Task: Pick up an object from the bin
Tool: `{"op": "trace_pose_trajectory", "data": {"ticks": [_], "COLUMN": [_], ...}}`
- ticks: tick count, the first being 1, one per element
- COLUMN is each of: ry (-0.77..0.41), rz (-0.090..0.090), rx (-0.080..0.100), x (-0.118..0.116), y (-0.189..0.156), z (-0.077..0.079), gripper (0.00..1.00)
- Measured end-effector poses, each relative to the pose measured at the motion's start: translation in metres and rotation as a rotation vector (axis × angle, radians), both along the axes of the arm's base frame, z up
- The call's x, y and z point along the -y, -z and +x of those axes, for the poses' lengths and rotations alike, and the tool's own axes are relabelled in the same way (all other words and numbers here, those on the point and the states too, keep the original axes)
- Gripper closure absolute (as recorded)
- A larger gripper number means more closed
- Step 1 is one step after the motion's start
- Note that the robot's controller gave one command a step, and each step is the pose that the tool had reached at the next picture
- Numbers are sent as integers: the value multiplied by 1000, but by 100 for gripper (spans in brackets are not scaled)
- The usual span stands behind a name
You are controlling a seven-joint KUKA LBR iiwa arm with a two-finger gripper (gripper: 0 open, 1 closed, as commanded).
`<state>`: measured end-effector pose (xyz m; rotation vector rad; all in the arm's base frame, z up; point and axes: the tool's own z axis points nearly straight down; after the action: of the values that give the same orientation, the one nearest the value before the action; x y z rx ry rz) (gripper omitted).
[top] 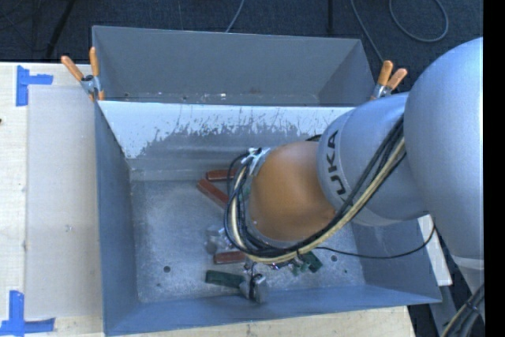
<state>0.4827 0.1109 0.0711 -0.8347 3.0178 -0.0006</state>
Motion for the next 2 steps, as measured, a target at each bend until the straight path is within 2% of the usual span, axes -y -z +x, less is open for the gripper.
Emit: {"op": "trace_pose_trajectory", "data": {"ticks": [1,2], "ry": [-398,-372], "rz": [-4,-6], "rx": [-9,-10], "x": [26,107], "y": [1,1], "z": [5,9], "gripper": [0,0]}}
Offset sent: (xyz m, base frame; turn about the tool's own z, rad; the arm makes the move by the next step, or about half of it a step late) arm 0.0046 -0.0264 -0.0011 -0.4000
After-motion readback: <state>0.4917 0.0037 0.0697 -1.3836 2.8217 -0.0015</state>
